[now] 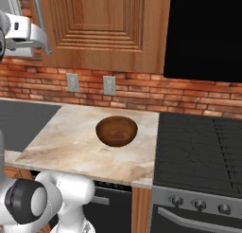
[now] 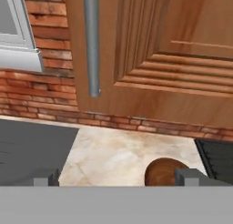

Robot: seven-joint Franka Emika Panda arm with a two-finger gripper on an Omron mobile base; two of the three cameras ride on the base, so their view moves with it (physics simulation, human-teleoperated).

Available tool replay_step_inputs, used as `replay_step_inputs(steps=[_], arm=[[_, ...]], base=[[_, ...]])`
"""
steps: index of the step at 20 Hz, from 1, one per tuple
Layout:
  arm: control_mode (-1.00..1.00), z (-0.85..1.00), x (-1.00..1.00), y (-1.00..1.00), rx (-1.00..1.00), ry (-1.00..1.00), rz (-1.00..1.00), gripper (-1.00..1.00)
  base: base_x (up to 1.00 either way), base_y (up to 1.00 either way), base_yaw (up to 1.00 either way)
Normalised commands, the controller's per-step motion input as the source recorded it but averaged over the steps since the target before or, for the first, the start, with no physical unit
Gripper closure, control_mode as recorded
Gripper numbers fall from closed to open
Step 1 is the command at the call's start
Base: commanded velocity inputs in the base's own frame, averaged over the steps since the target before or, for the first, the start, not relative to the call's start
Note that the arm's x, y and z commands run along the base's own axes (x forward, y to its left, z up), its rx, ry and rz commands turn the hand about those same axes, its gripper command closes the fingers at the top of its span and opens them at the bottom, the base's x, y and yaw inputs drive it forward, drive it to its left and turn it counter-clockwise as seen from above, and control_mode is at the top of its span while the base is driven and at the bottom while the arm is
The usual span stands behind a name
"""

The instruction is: Open the cabinet and move the ladle to the pot. Then close the cabinet.

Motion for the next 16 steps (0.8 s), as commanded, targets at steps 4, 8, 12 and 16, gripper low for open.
replay_step_inputs(steps=[4, 8, 12, 16], arm=[[-1.0, -0.53, 0.58, 0.13, 0.09, -0.08, 0.0, -1.0], [-1.0, -0.19, 0.6, 0.14, 0.06, -0.13, 0.0, -1.0], [-1.0, 0.08, 0.5, 0.19, 0.02, -0.09, 0.0, -1.0], [-1.0, 0.23, 0.41, 0.31, 0.0, -0.04, 0.0, -1.0]], base=[[0.0, 0.0, 0.0], [0.0, 0.0, 0.0], [0.0, 0.0, 0.0], [0.0, 0.0, 0.0]])
